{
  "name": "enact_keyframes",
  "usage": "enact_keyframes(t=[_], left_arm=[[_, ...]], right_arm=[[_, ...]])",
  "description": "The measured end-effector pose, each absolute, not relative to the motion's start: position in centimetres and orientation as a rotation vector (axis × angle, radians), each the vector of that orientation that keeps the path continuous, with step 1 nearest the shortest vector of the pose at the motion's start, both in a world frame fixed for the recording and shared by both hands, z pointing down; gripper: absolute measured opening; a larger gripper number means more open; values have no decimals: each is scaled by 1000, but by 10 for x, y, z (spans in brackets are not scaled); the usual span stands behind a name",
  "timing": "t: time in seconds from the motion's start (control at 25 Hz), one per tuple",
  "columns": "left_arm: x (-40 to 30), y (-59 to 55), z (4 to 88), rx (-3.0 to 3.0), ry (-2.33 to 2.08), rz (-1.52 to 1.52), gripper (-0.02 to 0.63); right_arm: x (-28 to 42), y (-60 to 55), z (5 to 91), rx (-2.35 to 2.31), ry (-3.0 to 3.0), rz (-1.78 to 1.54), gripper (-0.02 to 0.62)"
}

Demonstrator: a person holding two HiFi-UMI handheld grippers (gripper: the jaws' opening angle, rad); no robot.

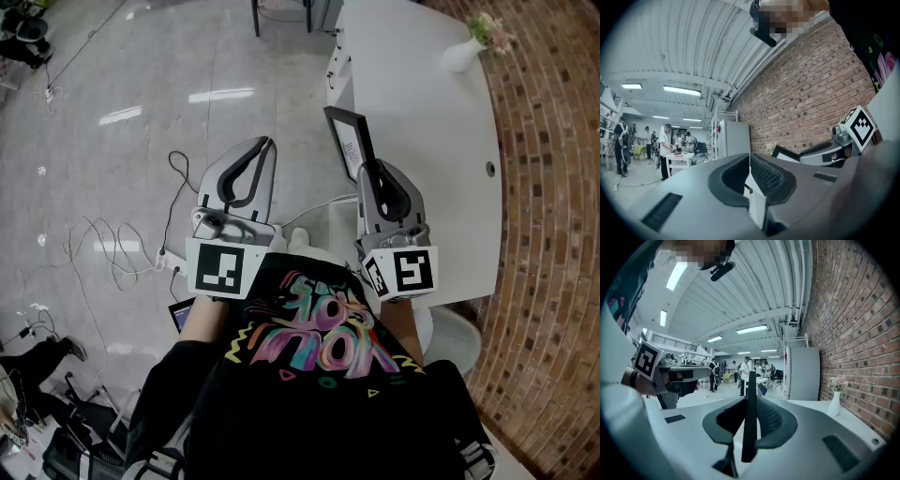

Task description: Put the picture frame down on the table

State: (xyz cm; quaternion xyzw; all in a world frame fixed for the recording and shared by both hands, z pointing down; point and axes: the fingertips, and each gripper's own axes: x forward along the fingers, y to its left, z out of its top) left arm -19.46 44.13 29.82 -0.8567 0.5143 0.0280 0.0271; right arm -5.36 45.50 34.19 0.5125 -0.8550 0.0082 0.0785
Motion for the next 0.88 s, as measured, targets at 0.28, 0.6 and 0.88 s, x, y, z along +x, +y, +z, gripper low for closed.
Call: enact_keyframes(t=[0.28,0.6,0.88], left_arm=[[-204,445,298,-2630,1615,77,29],[-232,442,300,-2634,1619,75,29],[-265,426,304,-2639,1589,94,29]], right_arm=[[-63,455,346,1506,-2578,38,87],[-84,447,342,1530,-2583,40,89],[-107,434,341,1590,-2553,11,89]])
